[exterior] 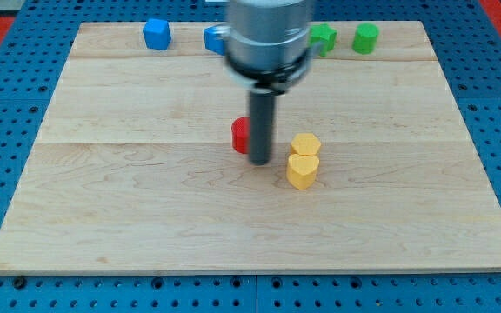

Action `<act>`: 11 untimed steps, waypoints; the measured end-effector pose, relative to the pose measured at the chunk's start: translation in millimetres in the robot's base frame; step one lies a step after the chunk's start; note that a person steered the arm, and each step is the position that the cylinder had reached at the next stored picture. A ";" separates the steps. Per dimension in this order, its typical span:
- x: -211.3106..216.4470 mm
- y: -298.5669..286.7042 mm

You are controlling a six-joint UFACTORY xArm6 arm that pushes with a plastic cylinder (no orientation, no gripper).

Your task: Push the red circle to the bottom of the blue triangle

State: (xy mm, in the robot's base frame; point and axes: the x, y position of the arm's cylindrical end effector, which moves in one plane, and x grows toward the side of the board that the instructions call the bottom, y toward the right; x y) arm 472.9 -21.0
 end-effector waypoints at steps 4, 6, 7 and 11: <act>-16.7 18.5; -24.4 -3.1; -11.4 10.5; -125.9 -74.2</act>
